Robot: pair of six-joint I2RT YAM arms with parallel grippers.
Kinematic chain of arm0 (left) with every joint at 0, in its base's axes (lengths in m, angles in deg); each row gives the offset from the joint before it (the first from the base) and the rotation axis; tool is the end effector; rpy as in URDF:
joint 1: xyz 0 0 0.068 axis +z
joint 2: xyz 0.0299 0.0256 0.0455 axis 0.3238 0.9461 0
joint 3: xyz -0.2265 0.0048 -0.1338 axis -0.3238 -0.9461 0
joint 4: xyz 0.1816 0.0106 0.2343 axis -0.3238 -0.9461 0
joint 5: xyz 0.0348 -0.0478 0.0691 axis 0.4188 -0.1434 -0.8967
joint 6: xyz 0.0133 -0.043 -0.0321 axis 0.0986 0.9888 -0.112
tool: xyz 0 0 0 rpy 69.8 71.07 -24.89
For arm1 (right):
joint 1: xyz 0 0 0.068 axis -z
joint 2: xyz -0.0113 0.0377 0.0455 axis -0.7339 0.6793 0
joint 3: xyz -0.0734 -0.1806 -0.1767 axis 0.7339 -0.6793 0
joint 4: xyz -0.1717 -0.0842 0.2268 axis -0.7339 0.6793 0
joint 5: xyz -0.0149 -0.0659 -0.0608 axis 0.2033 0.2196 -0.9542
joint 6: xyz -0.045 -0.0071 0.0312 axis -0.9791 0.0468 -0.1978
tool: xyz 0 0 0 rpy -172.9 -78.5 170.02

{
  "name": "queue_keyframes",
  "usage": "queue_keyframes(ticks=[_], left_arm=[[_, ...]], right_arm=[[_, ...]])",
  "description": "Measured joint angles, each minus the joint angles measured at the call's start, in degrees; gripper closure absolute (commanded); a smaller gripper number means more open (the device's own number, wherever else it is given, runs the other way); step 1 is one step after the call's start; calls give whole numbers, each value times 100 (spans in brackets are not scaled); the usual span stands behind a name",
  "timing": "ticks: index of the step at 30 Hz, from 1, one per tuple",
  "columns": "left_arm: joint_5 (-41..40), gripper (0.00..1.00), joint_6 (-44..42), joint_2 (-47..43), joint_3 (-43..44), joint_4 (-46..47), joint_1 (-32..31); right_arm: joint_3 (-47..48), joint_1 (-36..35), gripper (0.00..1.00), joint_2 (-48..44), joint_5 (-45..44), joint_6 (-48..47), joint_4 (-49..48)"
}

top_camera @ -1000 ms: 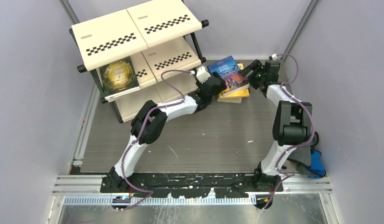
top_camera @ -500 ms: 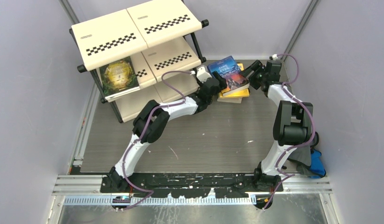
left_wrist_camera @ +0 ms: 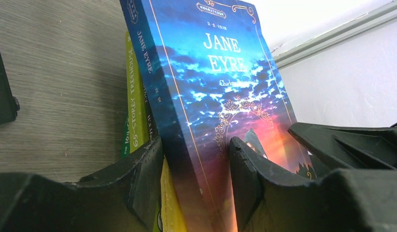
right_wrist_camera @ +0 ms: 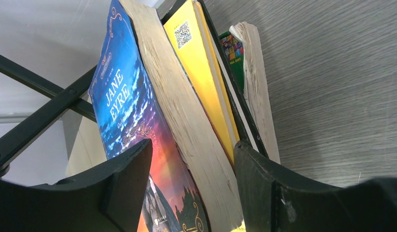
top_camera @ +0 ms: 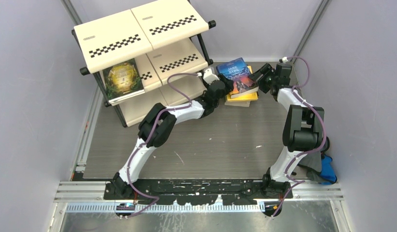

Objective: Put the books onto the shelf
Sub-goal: Pick up the book from the center of the board.

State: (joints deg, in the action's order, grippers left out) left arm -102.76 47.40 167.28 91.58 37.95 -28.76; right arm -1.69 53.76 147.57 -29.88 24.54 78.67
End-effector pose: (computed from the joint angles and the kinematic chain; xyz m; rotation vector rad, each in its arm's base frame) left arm 0.4001 -0.4132 0.1649 -0.4743 1.7709 -0.8743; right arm 0.4414 -0.0384 0.2011 0.6456 2.0477 0.6820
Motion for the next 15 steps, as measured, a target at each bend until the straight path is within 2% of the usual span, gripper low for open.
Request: queue_keyframes(ticks=[6, 15], left_arm=[[20, 65, -2, 17, -52, 160, 13], [9, 67, -9, 4, -306, 627, 15]], right_arm=[[-35, 7, 35, 0, -7, 4, -28], [-114, 4, 32, -129, 7, 42, -42]])
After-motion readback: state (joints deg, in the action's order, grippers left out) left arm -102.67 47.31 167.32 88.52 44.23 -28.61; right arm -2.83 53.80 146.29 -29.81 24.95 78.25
